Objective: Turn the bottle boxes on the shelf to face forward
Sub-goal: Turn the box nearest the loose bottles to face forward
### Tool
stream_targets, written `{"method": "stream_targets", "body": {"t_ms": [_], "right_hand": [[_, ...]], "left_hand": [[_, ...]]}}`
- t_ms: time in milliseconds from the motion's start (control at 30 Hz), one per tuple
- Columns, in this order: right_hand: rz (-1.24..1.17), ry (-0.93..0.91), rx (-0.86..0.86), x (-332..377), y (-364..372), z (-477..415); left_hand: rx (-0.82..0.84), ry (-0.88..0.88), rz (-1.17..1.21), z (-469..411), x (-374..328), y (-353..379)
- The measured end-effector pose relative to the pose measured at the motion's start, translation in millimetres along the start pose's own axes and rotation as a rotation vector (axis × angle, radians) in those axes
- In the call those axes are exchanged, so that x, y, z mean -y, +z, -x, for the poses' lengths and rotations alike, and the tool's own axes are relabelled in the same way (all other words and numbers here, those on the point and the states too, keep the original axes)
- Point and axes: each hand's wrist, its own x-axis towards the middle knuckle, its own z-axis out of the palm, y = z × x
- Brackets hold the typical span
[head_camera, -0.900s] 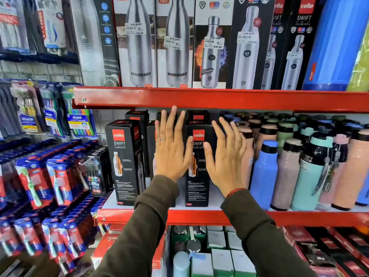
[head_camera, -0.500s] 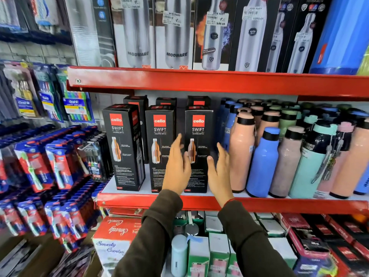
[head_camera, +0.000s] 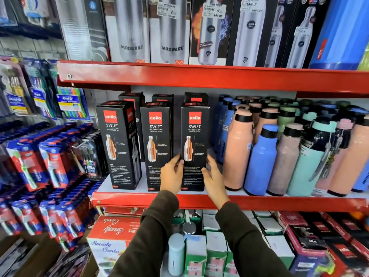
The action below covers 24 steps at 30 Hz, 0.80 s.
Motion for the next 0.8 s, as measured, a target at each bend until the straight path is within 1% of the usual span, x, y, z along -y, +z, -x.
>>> {"method": "stream_targets", "body": {"t_ms": [233,433,567,633,700,800], "right_hand": [[0.032,-0.08,0.02,-7.1,-6.6,4.3],[0.034,-0.161,-0.052,2.5,-10.6,2.1],[0.035,-0.178,-0.11,6.7,-11.7,-2.3],[0.033,-0.159,-0.112,5.1,-12.9,-5.9],[0.023,-0.147,-0.109,4.2,-15.0,-7.8],[0.012,-0.136,-0.081,4.2,-18.5,-8.7]], "left_hand": [[-0.042,0.015,0.191,6.8,-7.5,-3.3],[-0.105,0.011,0.308,19.6,-16.4,2.0],[-0.109,-0.003,0.389,26.8,-15.7,5.3],[-0.121,0.012,0.375,29.0,-17.9,5.8],[-0.137,0.065,0.327,28.5,-19.5,6.2],[-0.152,0.139,0.135,17.3,-15.0,8.1]]}}
